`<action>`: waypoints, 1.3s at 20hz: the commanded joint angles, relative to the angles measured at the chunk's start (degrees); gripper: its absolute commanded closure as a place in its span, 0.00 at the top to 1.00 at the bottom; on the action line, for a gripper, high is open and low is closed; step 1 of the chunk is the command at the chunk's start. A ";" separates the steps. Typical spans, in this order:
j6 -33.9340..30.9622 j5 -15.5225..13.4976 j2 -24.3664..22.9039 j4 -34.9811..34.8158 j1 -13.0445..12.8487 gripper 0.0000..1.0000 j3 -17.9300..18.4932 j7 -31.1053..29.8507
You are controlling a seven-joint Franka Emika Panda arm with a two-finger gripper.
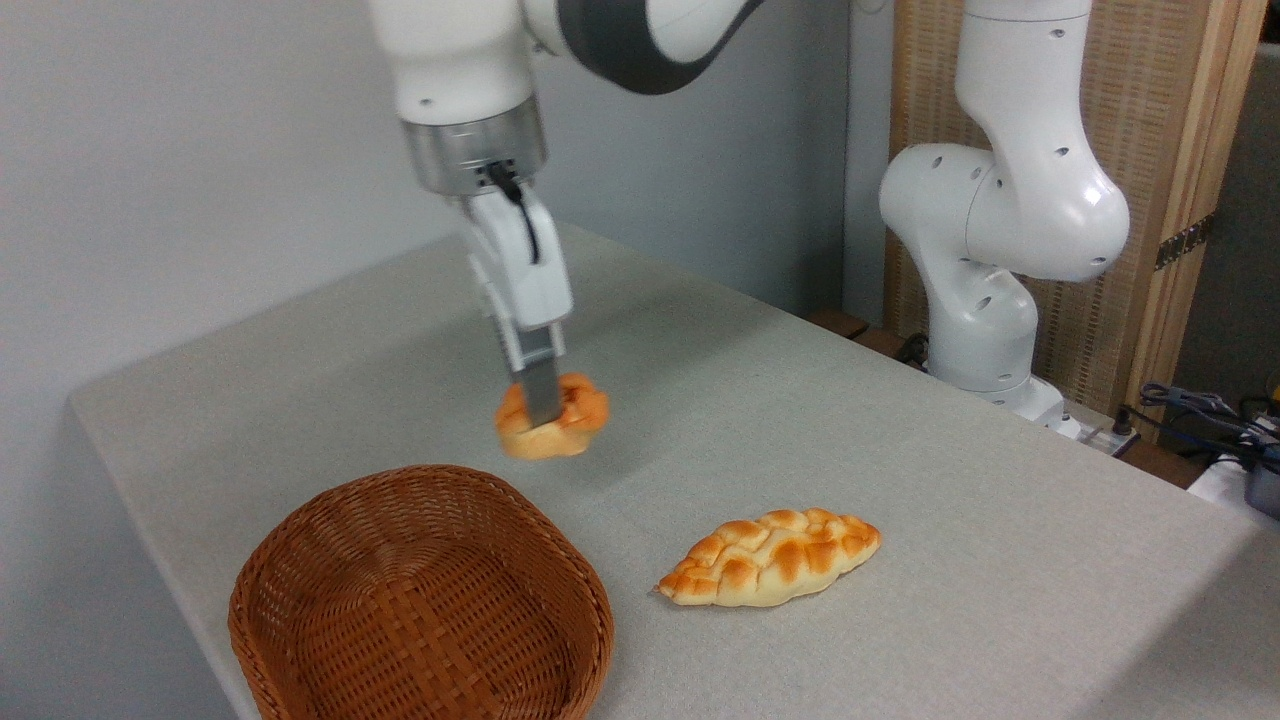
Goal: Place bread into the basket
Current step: 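Carry the bun over the wicker basket and lower it inside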
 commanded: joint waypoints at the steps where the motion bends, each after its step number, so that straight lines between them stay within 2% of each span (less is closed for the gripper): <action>1: -1.32 -1.16 10.95 12.49 -0.12 0.23 0.32 -2.99; 6: 7.37 -1.07 15.53 13.48 -0.20 0.27 -0.29 -2.91; 7: 8.60 -0.81 16.23 13.48 -0.20 0.35 -0.38 -2.82; 9: 10.02 -0.29 17.64 13.39 -0.29 0.62 -0.47 -2.38; 11: 10.72 0.67 18.43 13.30 -0.29 1.00 -1.34 -2.38; 13: 10.73 2.26 18.61 13.22 -0.29 1.00 -1.70 -2.38; 18: 10.73 1.74 18.44 13.30 -0.29 1.00 -1.79 -3.43; 22: 10.64 1.74 18.09 13.39 -0.20 1.00 -2.66 -6.76; 25: 8.89 1.56 15.29 13.13 0.15 1.00 -2.93 -9.66; 26: 6.10 1.56 13.62 13.13 0.67 1.00 -3.02 -10.54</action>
